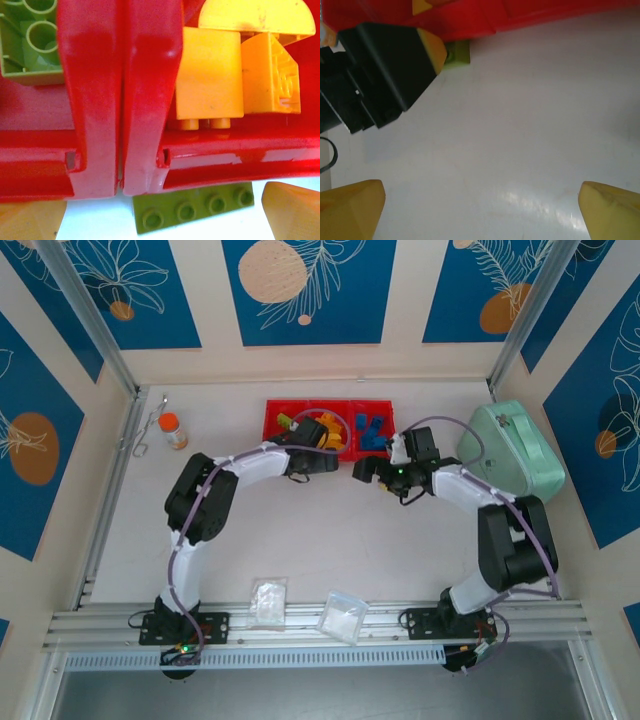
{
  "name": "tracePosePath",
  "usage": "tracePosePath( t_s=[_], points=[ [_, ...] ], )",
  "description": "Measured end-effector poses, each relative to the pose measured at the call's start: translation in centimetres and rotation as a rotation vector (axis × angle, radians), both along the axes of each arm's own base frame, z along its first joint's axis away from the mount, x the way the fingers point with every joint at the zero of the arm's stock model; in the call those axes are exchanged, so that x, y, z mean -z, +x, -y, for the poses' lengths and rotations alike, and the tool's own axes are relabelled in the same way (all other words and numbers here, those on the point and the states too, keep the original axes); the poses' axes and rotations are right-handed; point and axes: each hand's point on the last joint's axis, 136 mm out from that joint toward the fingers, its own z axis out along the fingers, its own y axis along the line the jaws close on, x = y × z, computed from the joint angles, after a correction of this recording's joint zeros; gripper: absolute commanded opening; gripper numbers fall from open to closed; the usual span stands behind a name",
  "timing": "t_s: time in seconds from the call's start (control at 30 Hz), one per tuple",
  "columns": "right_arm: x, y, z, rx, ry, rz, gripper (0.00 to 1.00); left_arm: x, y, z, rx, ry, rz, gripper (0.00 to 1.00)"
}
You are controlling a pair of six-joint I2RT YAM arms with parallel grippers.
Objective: Sort the legos into containers by color
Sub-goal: Move the container to the top-center of the table, then pick up the lego from the center of the table.
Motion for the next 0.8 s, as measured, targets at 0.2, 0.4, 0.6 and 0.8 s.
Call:
tracePosePath(
  t_s=[0.2,0.4,0.6,0.8],
  points=[
    [2.5,2.2,-0.8,0.008,0.035,-0.044,0.97,-0.4,1.4,0.1,0.015,-0.001,0.017,0.99],
    [2.9,2.4,-0.9,0.017,0.044,-0.057,0.97,-1.2,2.1,0.6,0.025,-0.011,0.036,0.99],
    [0.9,1.9,-0.5,0.019,0.035,-0.016,0.97,-1.1,1.8,0.8,0.032,-0.013,0.033,1.0],
    [-1.5,0.7,-0.2,0.001,0.029,0.049,0.97,-0.1,0.7,1.3,0.054,-0.014,0.006,0.96]
  ],
)
